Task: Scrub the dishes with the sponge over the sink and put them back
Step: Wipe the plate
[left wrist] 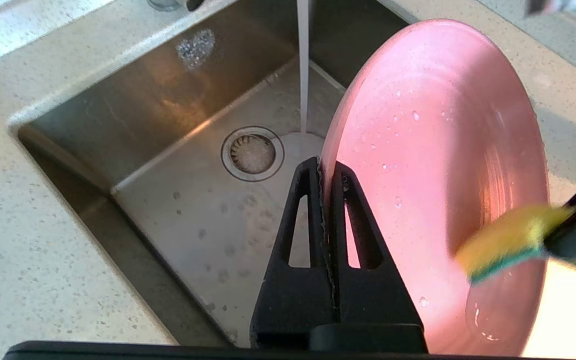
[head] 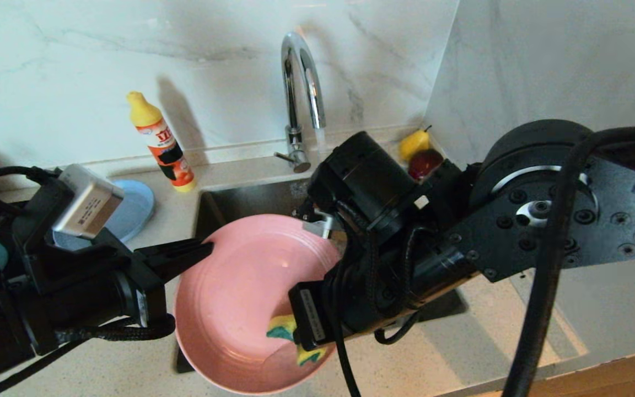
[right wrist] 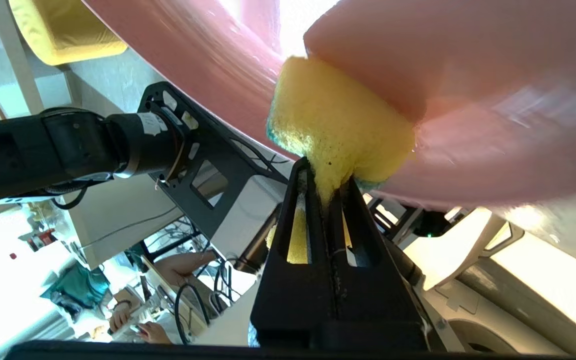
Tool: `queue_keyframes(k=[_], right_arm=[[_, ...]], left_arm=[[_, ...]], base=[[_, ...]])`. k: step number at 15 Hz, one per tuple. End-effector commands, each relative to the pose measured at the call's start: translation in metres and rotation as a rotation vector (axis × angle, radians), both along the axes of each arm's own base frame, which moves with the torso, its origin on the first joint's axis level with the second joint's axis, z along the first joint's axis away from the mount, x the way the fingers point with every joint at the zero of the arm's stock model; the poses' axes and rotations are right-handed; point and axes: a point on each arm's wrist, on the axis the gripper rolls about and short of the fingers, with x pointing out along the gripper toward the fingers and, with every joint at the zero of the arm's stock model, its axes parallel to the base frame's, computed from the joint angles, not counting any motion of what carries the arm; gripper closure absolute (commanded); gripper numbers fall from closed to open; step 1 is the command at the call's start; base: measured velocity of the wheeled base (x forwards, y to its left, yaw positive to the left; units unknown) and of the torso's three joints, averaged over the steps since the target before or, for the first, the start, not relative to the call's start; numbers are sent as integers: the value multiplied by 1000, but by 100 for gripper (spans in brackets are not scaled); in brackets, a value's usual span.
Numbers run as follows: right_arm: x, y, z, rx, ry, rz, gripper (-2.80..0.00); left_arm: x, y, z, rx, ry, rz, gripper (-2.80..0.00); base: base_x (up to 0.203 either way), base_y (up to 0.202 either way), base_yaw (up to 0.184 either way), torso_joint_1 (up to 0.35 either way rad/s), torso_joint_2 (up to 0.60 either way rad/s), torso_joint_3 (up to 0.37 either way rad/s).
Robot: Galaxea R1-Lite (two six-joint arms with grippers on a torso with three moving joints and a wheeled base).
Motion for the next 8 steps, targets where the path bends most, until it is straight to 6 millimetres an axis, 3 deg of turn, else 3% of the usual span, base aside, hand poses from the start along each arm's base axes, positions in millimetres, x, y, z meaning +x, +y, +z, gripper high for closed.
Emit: queue_keyframes(k=[1, 8], right_arm=[[3, 13, -14, -23, 20, 12, 0], [4, 27, 4, 76, -41, 28, 0]], left_arm=[[2, -1, -5, 5, 19, 0, 0], [0, 0, -16, 26, 57, -2, 0]], base=[[0, 0, 0, 0, 0, 0], [0, 0, 0, 0, 0, 0]])
